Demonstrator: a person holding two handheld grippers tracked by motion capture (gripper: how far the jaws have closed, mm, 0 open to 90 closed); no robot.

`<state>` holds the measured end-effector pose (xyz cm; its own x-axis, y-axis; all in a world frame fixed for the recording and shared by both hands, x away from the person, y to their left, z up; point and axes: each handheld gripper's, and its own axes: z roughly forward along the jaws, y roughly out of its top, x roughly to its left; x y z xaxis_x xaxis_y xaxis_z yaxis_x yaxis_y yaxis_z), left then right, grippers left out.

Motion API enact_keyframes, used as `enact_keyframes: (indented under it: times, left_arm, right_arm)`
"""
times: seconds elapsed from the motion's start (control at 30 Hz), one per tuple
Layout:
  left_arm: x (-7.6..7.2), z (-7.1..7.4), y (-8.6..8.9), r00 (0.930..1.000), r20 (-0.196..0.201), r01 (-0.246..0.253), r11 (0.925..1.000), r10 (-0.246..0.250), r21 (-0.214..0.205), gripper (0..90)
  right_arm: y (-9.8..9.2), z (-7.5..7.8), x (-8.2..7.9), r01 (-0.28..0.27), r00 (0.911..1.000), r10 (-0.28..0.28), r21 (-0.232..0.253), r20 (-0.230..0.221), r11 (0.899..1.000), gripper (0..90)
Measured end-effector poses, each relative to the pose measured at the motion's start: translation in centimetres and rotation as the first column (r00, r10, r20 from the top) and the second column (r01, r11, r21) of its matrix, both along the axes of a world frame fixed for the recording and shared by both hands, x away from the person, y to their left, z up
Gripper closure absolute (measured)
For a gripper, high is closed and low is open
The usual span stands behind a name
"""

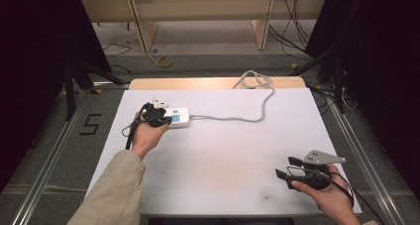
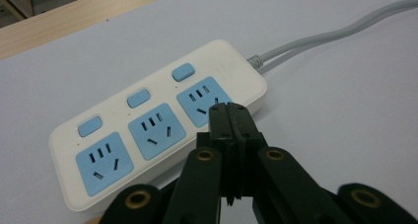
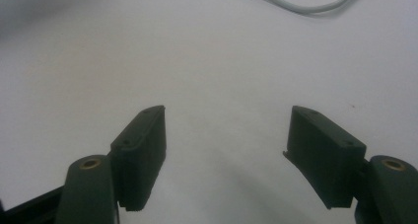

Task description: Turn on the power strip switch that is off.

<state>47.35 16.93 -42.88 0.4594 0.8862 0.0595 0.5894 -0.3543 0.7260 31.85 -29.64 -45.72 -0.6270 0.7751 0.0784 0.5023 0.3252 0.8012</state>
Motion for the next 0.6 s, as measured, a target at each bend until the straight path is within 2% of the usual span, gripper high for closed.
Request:
enact_keyframes:
  times: [0.6]
  left_arm:
    - [1.1,0.2,-0.6,1.0000,0.006,-0.007,1.0000,0.007,0.004,89.9]
  right_arm:
    - [0.0,0.0,-0.1,0.000,1.0000,0.000,-0.004,-0.001,1.000,31.7]
